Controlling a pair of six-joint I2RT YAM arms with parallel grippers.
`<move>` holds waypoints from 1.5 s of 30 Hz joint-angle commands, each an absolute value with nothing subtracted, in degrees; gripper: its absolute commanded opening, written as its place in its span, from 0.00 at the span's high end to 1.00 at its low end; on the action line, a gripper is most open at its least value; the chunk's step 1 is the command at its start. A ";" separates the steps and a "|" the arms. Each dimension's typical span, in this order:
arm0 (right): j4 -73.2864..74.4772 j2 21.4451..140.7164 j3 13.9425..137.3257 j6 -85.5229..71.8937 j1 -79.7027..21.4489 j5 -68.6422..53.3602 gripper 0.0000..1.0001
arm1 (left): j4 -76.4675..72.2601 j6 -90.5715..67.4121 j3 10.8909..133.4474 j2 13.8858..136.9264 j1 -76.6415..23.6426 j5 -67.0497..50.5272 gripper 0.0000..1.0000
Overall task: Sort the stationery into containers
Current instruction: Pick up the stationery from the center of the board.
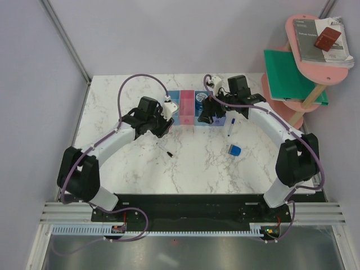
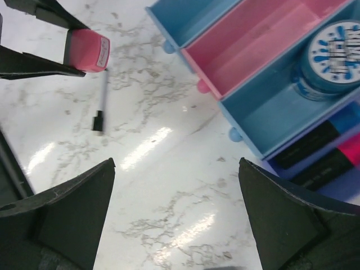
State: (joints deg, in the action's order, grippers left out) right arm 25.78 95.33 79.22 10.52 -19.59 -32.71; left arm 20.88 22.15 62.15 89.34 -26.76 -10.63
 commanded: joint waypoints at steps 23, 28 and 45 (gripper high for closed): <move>10.55 104.59 82.53 -14.33 -21.44 -69.08 0.09 | 21.53 19.86 65.03 79.98 -37.97 -6.86 0.59; 9.76 106.34 81.30 -14.50 -23.37 -68.12 0.10 | 21.18 19.34 66.62 80.86 -38.58 -6.50 0.59; 9.40 109.33 82.97 -15.56 -23.91 -66.01 0.22 | 21.80 18.90 68.12 81.30 -39.55 -7.38 0.60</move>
